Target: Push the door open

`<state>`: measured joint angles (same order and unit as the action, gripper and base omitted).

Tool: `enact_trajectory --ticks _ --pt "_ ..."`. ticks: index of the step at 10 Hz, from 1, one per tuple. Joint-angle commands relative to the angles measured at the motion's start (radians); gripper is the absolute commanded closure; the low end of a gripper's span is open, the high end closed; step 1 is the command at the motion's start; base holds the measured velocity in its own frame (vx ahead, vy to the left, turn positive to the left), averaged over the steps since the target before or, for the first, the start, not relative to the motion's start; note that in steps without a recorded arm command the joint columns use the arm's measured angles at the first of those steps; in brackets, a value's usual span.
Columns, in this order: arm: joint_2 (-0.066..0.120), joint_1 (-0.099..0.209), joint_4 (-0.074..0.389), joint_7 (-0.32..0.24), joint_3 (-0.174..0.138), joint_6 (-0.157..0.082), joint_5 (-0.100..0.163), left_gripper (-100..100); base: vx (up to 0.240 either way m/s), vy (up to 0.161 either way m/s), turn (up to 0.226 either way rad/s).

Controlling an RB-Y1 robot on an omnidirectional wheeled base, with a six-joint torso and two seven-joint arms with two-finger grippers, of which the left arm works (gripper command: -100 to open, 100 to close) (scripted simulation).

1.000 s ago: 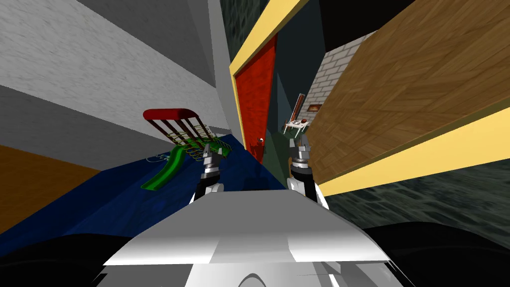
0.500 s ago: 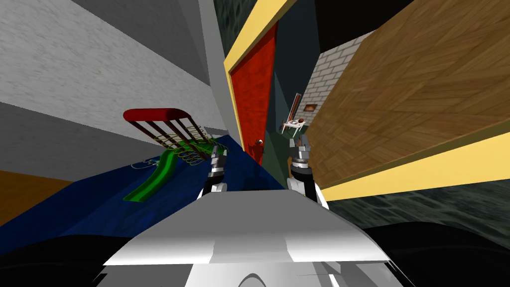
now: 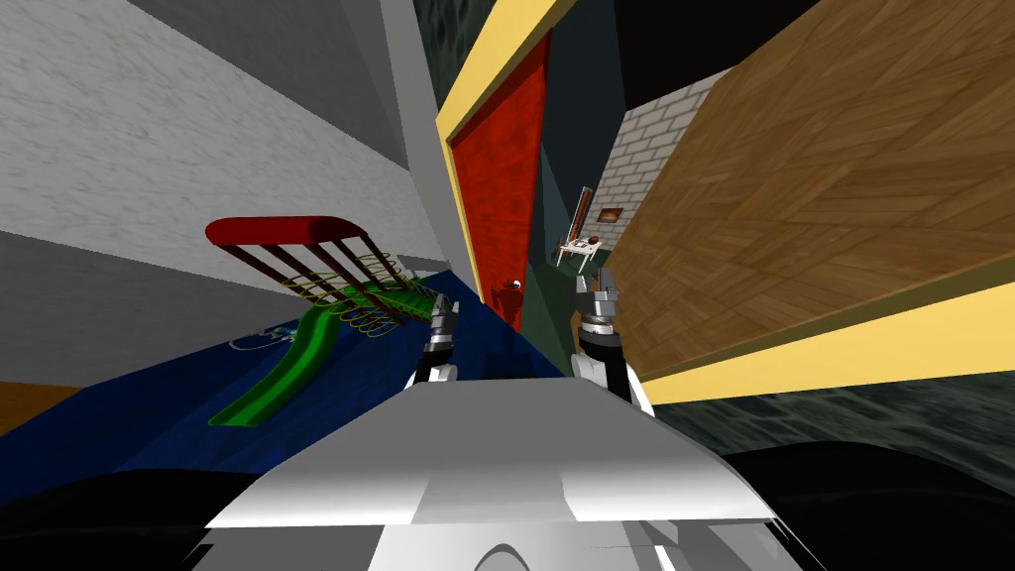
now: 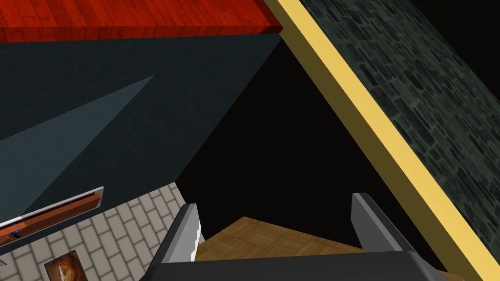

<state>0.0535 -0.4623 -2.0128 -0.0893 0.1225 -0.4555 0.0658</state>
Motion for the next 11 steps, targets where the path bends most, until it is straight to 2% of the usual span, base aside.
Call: enact_trajectory --ticks 1,11 --pt "0.005 0.016 0.038 0.001 0.011 -0.008 -0.003 -100 0.089 0.039 -0.080" --pt "0.031 0.109 0.310 0.006 0.097 -0.081 -0.026 -100 0.094 0.044 -0.101"
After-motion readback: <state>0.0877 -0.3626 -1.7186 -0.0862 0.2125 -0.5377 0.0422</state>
